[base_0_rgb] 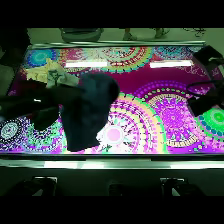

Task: Fold the shirts.

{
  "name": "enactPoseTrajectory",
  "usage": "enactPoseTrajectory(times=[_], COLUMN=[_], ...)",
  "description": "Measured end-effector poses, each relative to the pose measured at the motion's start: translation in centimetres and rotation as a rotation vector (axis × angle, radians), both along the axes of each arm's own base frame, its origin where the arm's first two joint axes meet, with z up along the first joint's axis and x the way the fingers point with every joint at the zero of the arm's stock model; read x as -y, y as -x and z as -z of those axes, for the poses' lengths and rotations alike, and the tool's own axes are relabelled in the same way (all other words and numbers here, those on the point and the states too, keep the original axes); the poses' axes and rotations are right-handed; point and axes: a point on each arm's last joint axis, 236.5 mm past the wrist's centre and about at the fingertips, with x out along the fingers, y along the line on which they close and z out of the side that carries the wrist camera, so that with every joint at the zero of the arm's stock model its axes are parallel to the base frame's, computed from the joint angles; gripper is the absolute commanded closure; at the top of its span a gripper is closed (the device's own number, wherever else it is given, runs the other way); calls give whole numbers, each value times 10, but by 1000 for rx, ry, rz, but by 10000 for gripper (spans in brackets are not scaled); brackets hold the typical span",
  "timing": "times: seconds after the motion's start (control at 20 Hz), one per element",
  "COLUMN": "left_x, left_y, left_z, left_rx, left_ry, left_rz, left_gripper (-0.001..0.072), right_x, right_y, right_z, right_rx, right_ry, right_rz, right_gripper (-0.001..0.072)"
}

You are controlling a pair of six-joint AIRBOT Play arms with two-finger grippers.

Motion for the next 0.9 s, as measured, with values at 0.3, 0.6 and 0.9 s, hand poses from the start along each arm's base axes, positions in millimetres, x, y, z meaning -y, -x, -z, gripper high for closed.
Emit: enactPoseTrajectory(times=[0.3, 0.6, 0.9], left_x=[111, 67, -88], left_y=[51, -3, -21], left_z=[194, 187, 222], left_rx=[-399, -410, -560], left_ry=[-236, -240, -477], left_rz=[378, 354, 114], left_gripper=[97, 98, 33], right_x=[8, -1, -66], right_y=[33, 6, 22], right_z=[25, 96, 209], right_rx=[-126, -177, -463], right_ry=[-9, -22, -214], right_rz=[73, 55, -129], right_gripper=[45, 47, 22])
